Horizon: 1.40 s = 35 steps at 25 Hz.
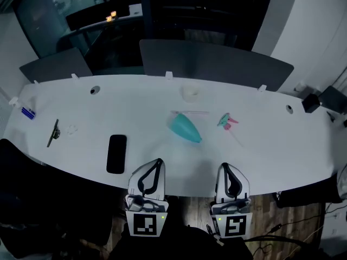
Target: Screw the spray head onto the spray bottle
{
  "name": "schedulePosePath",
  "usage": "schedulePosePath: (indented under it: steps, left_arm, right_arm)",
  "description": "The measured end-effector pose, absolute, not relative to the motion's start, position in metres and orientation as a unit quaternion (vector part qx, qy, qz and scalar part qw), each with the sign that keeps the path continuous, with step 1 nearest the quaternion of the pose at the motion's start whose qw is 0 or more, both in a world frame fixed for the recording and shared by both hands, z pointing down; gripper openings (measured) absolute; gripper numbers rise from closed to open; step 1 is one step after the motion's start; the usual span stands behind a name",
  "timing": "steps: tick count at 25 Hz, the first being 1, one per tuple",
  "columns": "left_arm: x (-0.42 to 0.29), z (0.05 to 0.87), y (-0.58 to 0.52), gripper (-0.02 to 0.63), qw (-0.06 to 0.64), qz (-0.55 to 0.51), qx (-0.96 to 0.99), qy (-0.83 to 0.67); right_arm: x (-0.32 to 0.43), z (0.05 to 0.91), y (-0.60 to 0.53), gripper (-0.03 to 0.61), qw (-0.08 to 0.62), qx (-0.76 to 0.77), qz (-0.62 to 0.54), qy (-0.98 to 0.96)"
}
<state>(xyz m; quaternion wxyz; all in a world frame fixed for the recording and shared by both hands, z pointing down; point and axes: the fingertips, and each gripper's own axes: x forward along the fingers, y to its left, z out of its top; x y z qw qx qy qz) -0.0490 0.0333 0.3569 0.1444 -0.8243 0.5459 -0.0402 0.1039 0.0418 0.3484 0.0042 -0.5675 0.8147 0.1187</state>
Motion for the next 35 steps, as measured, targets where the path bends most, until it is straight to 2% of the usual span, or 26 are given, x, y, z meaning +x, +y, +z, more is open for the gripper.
schedulePosePath:
  steps: [13, 18, 19, 21, 23, 28, 35]
  left_arm:
    - [-0.045, 0.369, -0.073, 0.005, 0.124, -0.028, -0.854, 0.504]
    - [-0.046, 0.377, -0.082, 0.005, 0.104, -0.046, -0.847, 0.52]
    - [-0.046, 0.376, -0.083, 0.005, 0.105, -0.048, -0.844, 0.523]
    - [-0.049, 0.373, -0.087, 0.005, 0.102, -0.041, -0.838, 0.534]
    - [-0.052, 0.372, -0.088, 0.005, 0.097, -0.039, -0.832, 0.545]
    - [-0.059, 0.368, -0.092, 0.005, 0.106, -0.047, -0.818, 0.564]
    - [-0.07, 0.363, -0.095, 0.005, 0.113, -0.051, -0.799, 0.588]
  right_arm:
    - [0.095, 0.38, -0.059, 0.005, -0.016, -0.557, 0.079, 0.827]
    - [0.083, 0.435, -0.078, 0.007, -0.1, -0.488, 0.015, 0.867]
    - [0.079, 0.451, -0.08, 0.063, -0.123, -0.469, -0.005, 0.875]
    - [0.073, 0.48, -0.084, 0.243, -0.157, -0.433, -0.045, 0.886]
    - [0.072, 0.506, -0.088, 0.312, -0.19, -0.406, -0.074, 0.891]
    - [0.068, 0.545, -0.107, 0.351, -0.246, -0.357, -0.107, 0.895]
    - [0.063, 0.578, -0.124, 0.351, -0.311, -0.329, -0.129, 0.882]
